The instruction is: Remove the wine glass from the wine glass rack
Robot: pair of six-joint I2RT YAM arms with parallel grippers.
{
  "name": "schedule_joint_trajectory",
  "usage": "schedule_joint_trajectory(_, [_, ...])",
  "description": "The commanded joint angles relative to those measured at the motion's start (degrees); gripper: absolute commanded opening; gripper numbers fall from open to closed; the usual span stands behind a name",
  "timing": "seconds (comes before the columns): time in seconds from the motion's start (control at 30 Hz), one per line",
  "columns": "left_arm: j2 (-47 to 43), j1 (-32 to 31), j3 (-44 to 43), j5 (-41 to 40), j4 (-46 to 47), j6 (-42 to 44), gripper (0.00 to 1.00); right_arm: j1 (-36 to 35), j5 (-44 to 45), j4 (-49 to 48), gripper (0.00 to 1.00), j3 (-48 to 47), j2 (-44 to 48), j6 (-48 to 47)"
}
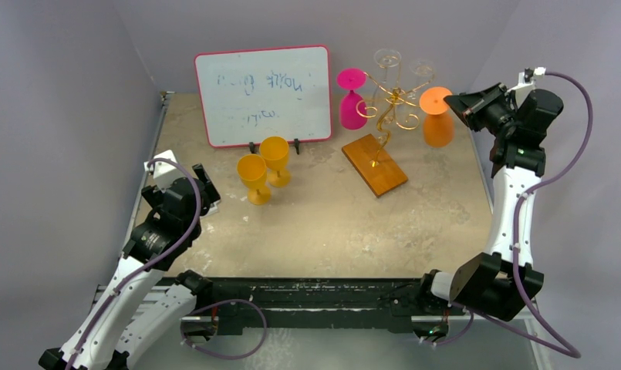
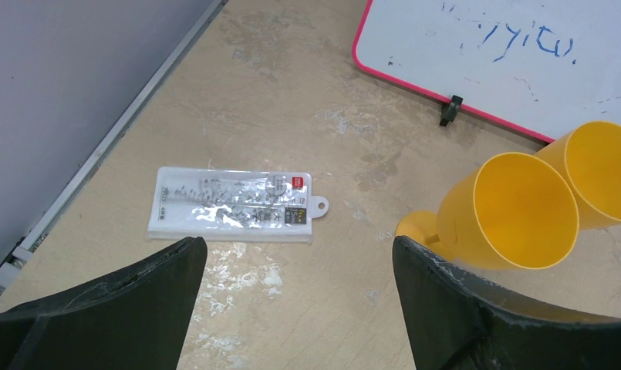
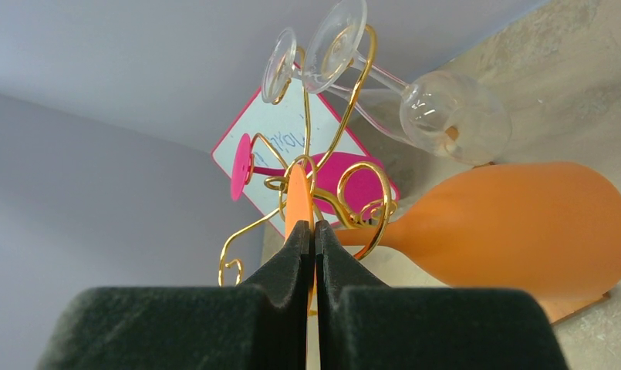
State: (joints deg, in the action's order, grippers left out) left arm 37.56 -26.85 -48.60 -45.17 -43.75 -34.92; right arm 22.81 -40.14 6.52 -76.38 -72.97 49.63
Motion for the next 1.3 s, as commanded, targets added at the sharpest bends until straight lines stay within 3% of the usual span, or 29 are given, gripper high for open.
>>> schedule_joint_trajectory(0.0, [0.0, 0.2, -0.2, -0.3, 2.4, -0.2, 0.91, -0.6, -1.7, -3.8, 0.00, -1.5, 0.2, 1.9])
schedule_joint_trajectory(0.27, [-0.2, 0.2, -0.2, -0.4, 2.3, -0.4, 0.92, -4.1, 3.2, 0.4, 0.00, -6.3, -2.8, 0.9])
schedule_joint_trajectory(0.73, [-0.3, 0.2, -0.3, -1.0, 1.9, -0.8, 0.92, -4.8, 18.3, -5.6, 0.00, -3.4, -0.2, 10.4])
schedule_joint_trajectory(0.97, [-0.6, 0.2, -0.2, -1.2, 1.8, -1.0, 0.93, -4.9, 13.2, -8.2, 0.00, -3.1, -2.5, 12.2])
schedule_joint_trajectory(1.27, [-0.6, 0.2, -0.3, -1.4, 1.9, -1.0, 0.92, -5.1, 12.7, -9.0, 0.00, -2.1, -2.6, 12.0])
